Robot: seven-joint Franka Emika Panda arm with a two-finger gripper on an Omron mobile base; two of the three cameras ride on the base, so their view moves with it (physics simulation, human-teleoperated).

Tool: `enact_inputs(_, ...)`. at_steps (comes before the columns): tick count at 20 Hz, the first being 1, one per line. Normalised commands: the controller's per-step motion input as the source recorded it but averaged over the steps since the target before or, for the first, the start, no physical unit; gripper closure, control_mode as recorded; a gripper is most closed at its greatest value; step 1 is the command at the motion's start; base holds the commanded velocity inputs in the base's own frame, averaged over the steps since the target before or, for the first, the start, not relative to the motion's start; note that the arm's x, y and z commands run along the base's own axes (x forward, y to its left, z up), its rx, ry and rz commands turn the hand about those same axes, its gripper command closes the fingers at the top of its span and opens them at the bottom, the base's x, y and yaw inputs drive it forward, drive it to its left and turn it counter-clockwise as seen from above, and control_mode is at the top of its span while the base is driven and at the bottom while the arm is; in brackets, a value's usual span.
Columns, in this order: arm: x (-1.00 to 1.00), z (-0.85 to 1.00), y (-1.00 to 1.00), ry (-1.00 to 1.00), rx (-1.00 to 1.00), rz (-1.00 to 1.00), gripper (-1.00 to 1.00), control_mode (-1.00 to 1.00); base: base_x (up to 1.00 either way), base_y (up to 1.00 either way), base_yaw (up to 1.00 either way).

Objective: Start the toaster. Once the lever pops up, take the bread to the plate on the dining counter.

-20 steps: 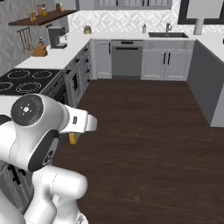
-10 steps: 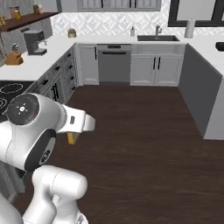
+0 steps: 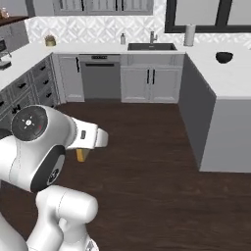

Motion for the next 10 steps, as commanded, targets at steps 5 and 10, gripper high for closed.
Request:
enact_inputs(5, 0.00, 0.00, 0.00, 0.00, 0.00, 0.00, 1.00, 1.00, 1.00, -0.78, -0.18)
enact_inputs(10, 0.00, 0.00, 0.00, 0.00, 0.00, 0.00, 1.00, 1.00, 0.93, -0.58, -0.36)
